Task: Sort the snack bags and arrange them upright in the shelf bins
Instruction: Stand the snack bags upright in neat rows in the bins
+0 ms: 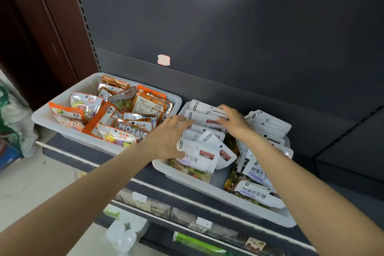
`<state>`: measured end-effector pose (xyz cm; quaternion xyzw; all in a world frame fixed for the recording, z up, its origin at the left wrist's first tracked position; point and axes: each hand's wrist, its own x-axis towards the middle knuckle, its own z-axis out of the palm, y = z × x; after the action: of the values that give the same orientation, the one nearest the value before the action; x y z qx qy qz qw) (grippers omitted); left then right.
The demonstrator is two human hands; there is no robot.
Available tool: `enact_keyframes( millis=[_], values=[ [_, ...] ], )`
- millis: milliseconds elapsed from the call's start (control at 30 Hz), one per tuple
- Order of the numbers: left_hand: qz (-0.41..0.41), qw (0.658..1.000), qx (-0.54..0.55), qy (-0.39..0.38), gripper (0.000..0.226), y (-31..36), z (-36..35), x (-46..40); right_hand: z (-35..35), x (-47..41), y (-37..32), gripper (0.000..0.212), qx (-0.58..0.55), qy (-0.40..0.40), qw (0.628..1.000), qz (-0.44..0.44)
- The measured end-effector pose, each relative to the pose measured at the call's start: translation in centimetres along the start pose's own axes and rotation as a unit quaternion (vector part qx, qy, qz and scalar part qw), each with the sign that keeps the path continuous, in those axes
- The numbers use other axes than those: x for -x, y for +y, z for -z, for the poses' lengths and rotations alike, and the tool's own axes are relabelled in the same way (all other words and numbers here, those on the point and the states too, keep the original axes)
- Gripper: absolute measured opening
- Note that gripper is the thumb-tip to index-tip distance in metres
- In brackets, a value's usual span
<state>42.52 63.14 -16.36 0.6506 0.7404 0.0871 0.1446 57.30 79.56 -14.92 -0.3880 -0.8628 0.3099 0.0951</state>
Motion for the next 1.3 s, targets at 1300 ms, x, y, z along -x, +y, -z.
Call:
enact_keyframes(
  millis=[1300],
  values=[
    [0.074, 0.904, 0.421, 0.003, 0.048, -0.8, 0.7, -1.2, -3.6, 6.7, -5.7, 0.016, 0.069, 0.172, 0.983, 0.002]
  ],
)
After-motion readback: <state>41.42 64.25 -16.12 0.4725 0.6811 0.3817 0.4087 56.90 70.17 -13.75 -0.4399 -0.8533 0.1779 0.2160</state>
